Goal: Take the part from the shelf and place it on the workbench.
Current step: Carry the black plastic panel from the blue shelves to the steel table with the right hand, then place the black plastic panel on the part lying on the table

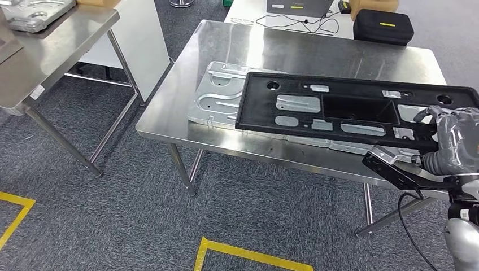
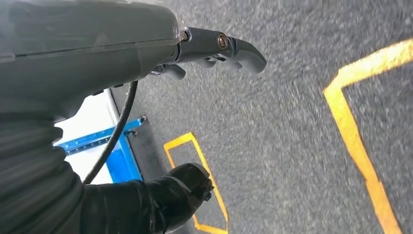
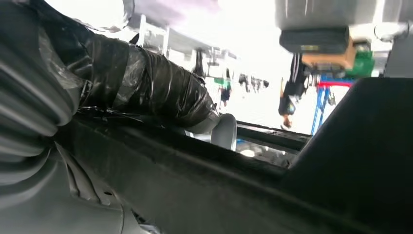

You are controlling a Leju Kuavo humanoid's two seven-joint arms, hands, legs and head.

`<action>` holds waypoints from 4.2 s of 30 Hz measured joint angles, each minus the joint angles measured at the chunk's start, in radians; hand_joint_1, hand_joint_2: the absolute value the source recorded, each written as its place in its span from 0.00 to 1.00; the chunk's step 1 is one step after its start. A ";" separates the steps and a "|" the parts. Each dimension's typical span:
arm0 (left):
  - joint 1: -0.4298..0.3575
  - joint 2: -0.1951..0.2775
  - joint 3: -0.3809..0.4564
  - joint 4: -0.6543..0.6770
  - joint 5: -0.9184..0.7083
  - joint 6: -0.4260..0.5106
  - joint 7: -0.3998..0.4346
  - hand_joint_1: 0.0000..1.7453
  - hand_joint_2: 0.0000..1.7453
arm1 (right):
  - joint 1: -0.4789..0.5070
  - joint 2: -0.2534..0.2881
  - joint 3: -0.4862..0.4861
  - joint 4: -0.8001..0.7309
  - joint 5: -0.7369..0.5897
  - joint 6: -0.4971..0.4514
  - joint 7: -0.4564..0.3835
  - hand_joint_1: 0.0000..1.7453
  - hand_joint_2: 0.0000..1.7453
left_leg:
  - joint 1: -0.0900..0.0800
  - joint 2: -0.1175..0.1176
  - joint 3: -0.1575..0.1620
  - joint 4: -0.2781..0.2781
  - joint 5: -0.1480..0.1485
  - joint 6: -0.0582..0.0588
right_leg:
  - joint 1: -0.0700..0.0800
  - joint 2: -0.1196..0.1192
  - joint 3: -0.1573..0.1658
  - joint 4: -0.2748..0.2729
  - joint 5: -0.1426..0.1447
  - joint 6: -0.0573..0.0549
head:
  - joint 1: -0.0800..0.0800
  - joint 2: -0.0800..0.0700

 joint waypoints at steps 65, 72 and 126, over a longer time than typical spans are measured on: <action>0.013 0.005 0.009 0.002 0.051 -0.024 -0.089 0.00 1.00 | 0.306 0.225 0.016 0.030 0.151 -0.029 0.035 0.00 0.00 | -0.005 0.037 -0.038 0.041 -0.001 -0.007 | 0.001 -0.005 0.061 -0.013 -0.012 -0.007 | 0.003 0.000; 0.015 0.007 0.011 0.002 0.055 -0.033 -0.090 0.00 0.00 | 0.326 0.252 0.021 0.039 0.146 -0.033 0.030 0.00 0.00 | -0.014 0.034 -0.022 0.045 -0.033 -0.005 | 0.006 -0.002 0.119 -0.194 0.076 -0.026 | 0.003 0.000; 0.006 -0.007 0.000 0.002 -0.062 0.058 0.022 0.00 0.00 | 0.310 0.285 0.119 -0.079 0.261 -0.174 -0.006 0.00 0.00 | -0.002 0.043 0.007 -0.023 0.016 0.003 | 0.003 -0.005 0.059 -0.022 -0.047 -0.009 | 0.004 0.000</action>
